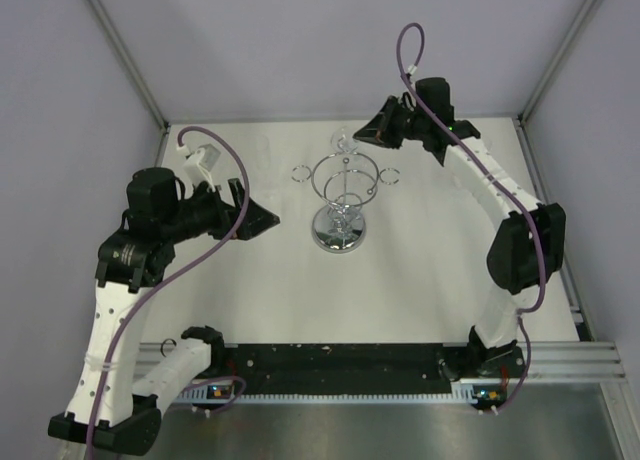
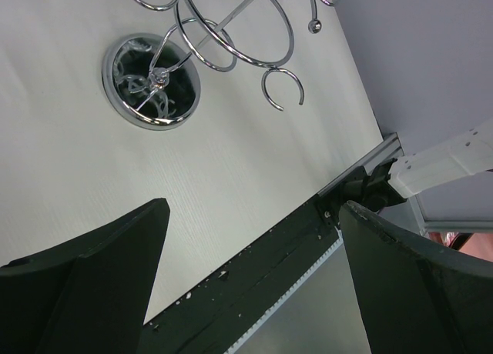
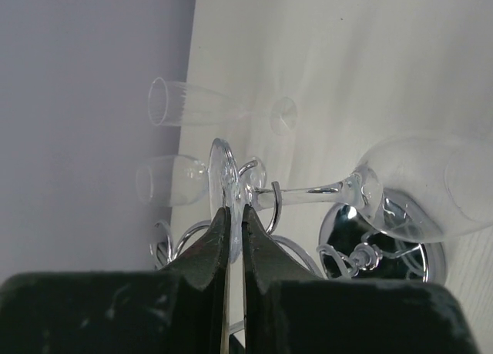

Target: Take the wine glass off the wine glass rack

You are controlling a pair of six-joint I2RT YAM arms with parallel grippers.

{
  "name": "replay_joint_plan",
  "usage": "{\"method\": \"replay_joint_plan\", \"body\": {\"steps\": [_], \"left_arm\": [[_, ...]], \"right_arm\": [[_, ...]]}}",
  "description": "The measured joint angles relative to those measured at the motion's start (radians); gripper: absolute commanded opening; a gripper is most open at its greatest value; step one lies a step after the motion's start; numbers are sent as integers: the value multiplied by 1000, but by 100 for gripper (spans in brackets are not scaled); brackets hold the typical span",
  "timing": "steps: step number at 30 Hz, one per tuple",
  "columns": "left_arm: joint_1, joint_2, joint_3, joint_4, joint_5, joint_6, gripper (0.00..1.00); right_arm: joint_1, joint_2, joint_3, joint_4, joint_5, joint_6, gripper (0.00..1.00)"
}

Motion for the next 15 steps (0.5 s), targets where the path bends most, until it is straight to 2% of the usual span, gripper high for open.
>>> {"method": "replay_joint_plan", "body": {"steps": [15], "left_arm": [[0, -1, -4, 0, 0, 0, 98]], "right_arm": [[0, -26, 0, 69, -52, 69, 0]]}}
